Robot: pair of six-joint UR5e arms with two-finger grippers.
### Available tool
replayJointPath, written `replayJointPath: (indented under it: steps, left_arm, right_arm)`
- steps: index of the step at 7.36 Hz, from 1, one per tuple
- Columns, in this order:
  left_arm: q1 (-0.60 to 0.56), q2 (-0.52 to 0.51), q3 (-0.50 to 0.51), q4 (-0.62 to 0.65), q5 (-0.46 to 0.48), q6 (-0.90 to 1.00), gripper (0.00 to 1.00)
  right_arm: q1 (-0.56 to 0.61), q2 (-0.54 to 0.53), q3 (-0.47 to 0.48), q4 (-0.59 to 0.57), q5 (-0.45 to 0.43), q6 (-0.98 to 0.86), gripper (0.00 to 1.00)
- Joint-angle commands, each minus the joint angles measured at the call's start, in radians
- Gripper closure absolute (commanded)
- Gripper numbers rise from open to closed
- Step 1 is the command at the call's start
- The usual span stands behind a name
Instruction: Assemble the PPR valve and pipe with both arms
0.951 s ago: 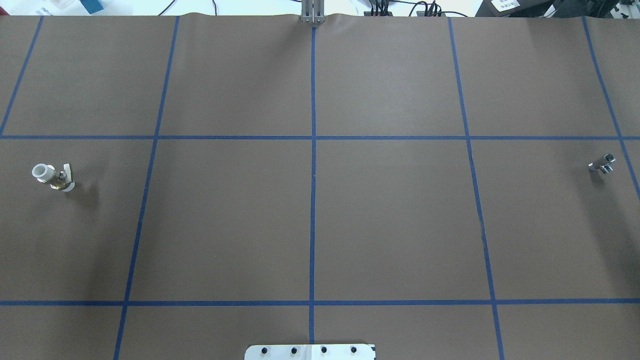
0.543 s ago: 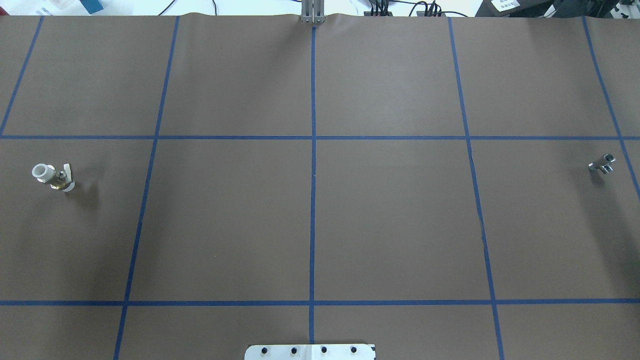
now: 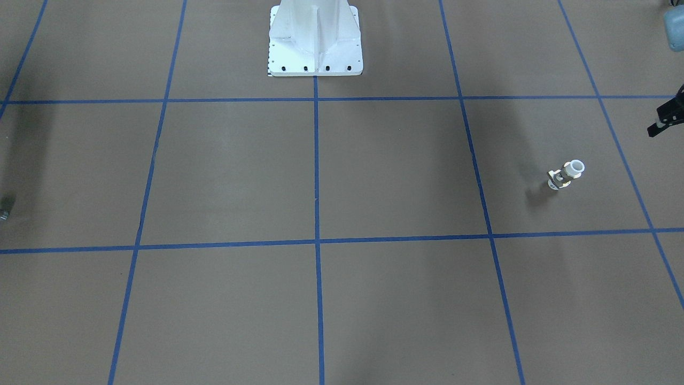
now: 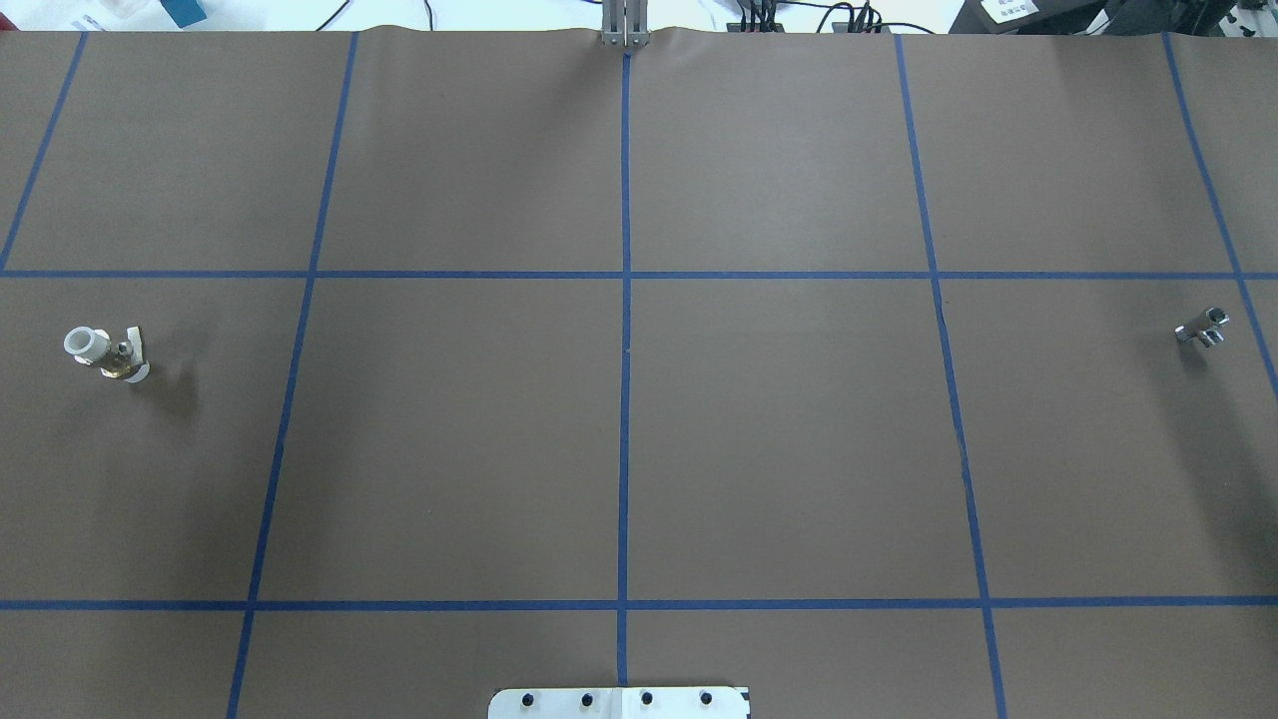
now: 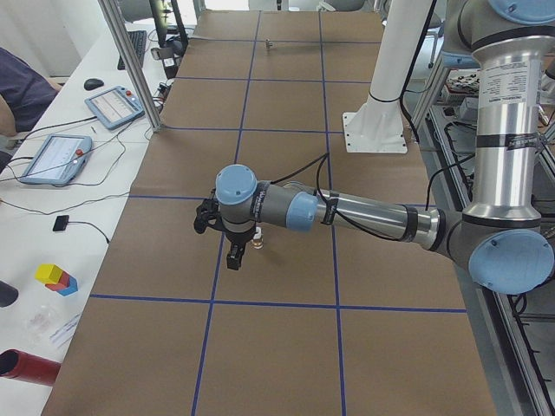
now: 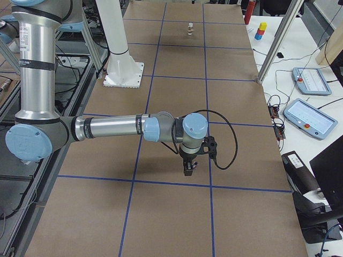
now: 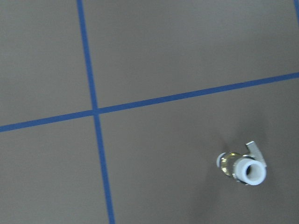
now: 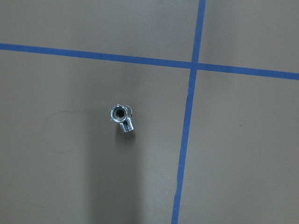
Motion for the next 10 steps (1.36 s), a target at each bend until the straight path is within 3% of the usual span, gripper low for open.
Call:
replayJointPath:
  steps: [1,3,5,10]
  left_arm:
    - [0.068,-0.042,-0.001,-0.005,0.001,-0.052,0.0]
    - [0.149,-0.036,-0.013,-0.063,0.109,-0.286,0.0]
    - [0.235,-0.03,-0.008,-0.133,0.144,-0.418,0.0]
    - [0.347,0.001,0.022,-0.195,0.246,-0.448,0.01]
  right_arm:
    - [0.001,0.001,-0.001,0.0,-0.001,-0.002,0.01]
    - [0.001,-0.004,-0.001,0.0,-0.001,0.0,0.01]
    - [0.001,-0.005,-0.007,0.0,-0.001,-0.002,0.01]
    - [0.001,-0.001,-0.012,0.0,-0.001,-0.005,0.01]
